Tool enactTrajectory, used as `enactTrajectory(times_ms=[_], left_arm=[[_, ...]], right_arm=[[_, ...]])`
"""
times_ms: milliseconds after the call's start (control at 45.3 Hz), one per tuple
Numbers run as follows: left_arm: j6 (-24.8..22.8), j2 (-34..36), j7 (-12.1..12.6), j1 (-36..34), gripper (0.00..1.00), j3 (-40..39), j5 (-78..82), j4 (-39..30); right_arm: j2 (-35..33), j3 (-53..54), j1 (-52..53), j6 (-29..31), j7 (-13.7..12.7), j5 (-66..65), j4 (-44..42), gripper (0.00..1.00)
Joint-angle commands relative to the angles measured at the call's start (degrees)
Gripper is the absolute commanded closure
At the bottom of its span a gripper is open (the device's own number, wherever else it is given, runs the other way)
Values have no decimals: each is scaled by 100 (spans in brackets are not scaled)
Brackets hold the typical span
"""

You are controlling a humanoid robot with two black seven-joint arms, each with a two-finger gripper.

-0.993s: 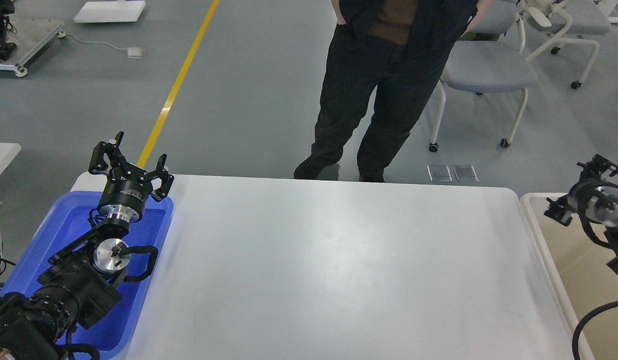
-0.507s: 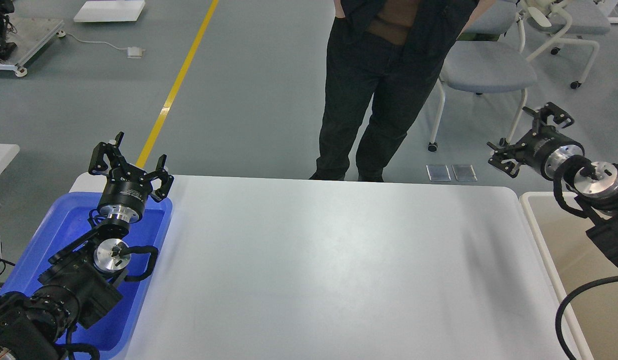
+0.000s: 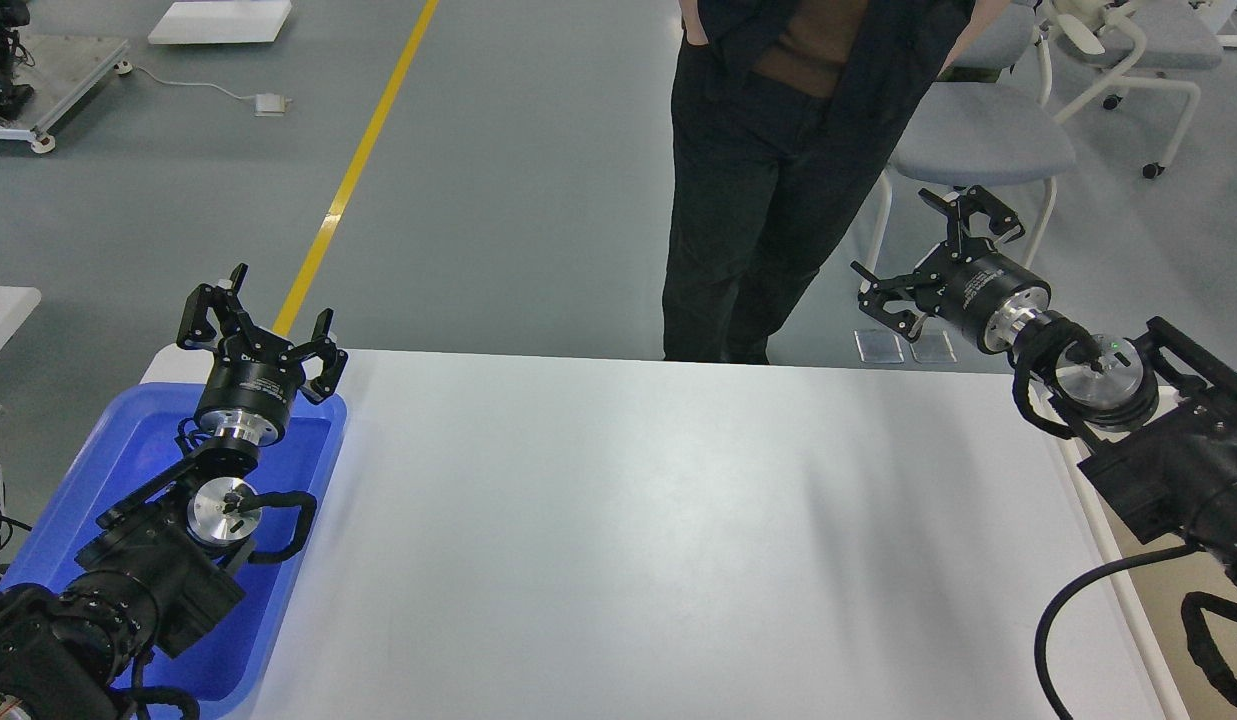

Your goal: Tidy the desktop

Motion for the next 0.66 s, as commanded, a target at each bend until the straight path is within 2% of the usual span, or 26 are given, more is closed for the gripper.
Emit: enactTrajectory(times_ms=[0,199,640], left_arm=[[0,0,0,0,0,0,0,0],[0,0,0,0,0,0,0,0],[0,0,0,0,0,0,0,0]], right_arm=[[189,52,-69,69,0,10,-43,0],[461,61,-315,78,0,10,-34,0],[549,298,-500,113,0,10,-34,0]])
